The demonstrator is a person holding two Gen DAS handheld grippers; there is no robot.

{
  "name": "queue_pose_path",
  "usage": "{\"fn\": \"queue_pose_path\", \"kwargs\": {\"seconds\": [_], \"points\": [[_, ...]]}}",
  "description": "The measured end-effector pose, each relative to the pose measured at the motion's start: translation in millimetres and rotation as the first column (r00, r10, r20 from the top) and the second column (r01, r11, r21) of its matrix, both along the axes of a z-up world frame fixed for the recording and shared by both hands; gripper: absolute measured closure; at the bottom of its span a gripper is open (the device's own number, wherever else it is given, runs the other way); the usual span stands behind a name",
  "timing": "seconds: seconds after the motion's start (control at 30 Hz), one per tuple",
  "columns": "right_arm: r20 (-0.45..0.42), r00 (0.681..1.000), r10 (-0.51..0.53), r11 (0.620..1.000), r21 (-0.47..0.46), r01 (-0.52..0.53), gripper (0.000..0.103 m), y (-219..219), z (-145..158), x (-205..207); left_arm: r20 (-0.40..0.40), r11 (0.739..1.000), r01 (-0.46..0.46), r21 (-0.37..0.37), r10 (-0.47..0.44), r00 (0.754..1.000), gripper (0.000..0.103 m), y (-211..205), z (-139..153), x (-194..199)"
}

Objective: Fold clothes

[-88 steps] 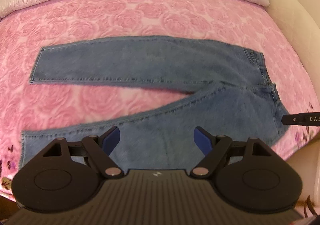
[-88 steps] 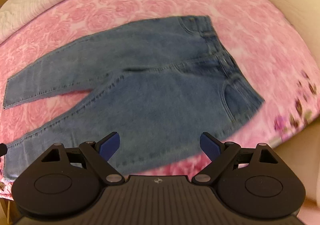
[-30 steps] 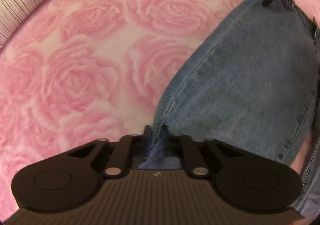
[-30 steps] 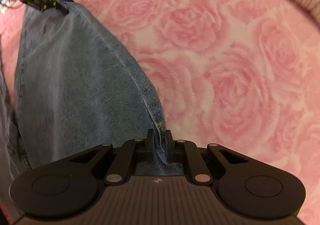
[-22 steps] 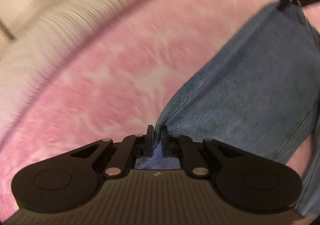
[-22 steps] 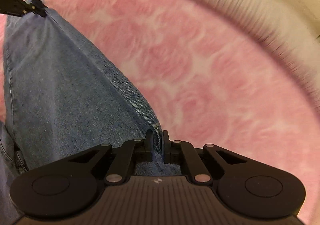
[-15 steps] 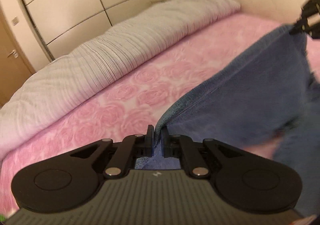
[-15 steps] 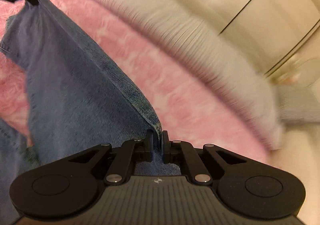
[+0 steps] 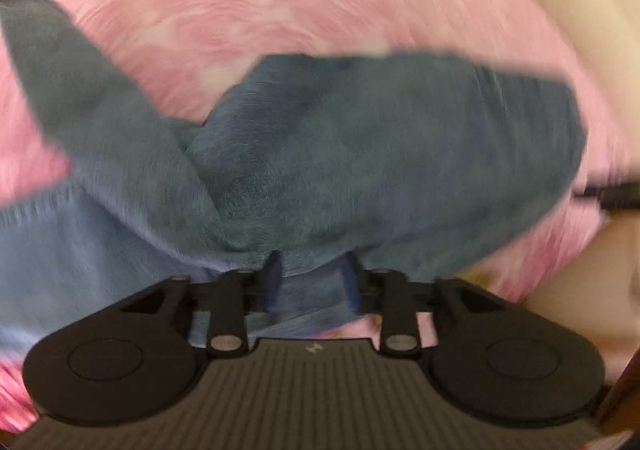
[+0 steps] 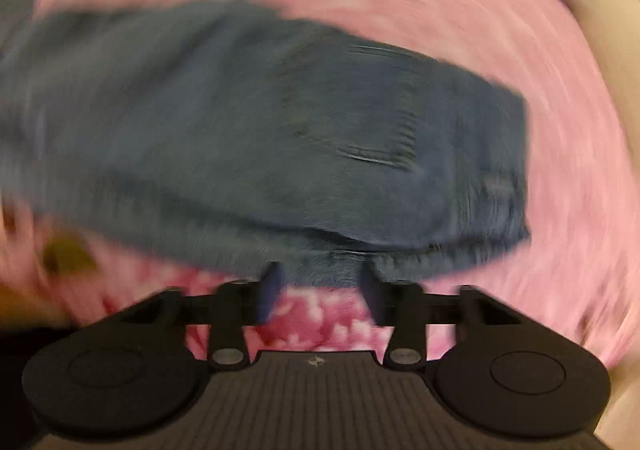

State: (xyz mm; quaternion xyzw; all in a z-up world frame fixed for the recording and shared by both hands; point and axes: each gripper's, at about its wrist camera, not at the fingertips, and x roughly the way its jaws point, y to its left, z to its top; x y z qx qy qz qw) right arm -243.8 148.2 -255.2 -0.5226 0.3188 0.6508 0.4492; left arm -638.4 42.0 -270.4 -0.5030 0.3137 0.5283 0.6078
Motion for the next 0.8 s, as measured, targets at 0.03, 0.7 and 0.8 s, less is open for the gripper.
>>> {"fn": "queue_pose_path", "kwargs": {"seconds": [0.03, 0.7, 0.8], "points": [[-0.071, 0.991, -0.112, 0.994, -0.011, 0.112, 0.051, 6, 2, 16, 0.039, 0.997, -0.076, -0.002, 0.076, 0.996, 0.071, -1, -2, -7], [-0.558, 0.342, -0.756, 0.566, -0.295, 0.769, 0.06, 53, -72, 171, 0.342, 0.635, -0.768, -0.084, 0.742, 0.576, 0.062, -58, -57, -70], [-0.568, 0.324, -0.757, 0.56, -0.308, 0.769, 0.056, 47, -72, 176, 0.366, 0.576, -0.813, -0.083, 0.777, 0.513, 0.067, -60, -70, -77]]}}
